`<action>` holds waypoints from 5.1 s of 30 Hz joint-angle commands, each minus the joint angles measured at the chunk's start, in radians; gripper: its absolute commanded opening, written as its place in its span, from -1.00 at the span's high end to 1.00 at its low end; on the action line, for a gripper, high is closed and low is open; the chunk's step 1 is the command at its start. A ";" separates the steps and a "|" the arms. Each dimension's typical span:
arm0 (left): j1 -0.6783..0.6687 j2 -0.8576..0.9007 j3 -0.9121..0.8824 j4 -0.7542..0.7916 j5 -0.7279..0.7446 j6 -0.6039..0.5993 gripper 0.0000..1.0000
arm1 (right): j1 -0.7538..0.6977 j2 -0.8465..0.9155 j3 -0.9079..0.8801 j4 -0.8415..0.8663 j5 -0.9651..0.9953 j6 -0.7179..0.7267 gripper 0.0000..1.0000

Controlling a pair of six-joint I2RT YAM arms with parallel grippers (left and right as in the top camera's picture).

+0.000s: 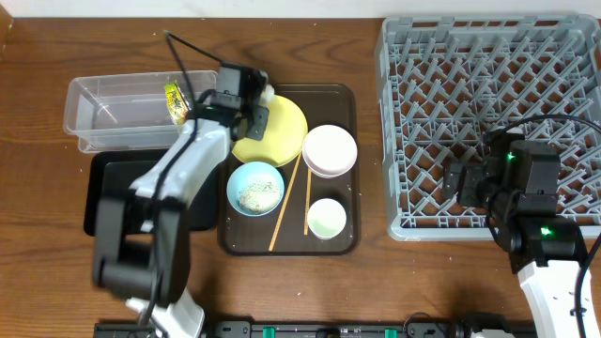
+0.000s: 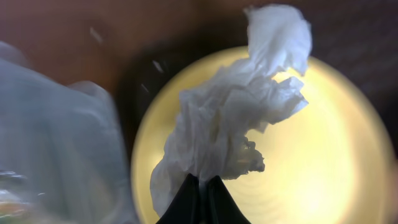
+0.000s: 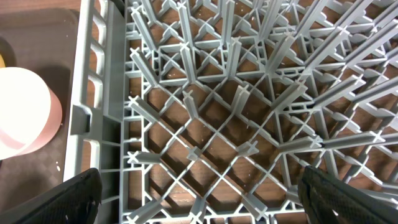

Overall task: Sort waste into correct bins and load items into the dishwasher rack
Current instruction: 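Grasp the white tissue on the yellow plate with the left gripper, then move the tissue left and release it into the clear bin, then grasp the rim of the blue rice bowl with the left gripper, then carry the blue bowl left and tip rice onto the black tray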

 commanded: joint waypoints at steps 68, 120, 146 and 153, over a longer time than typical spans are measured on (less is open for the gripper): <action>-0.291 0.027 -0.061 -0.426 -0.005 -0.603 -0.07 | 0.013 -0.006 0.020 -0.005 -0.005 0.013 -0.98; 0.151 -0.351 -0.061 -0.516 0.450 -0.364 0.88 | 0.013 -0.006 0.020 -0.016 -0.005 0.012 -0.99; 0.888 -0.054 -0.233 -0.512 1.452 -0.039 0.88 | 0.013 -0.006 0.021 -0.025 -0.005 0.012 -0.99; 0.946 0.018 -0.233 -0.515 1.557 -0.072 0.88 | 0.013 -0.006 0.020 -0.027 -0.005 0.012 -0.99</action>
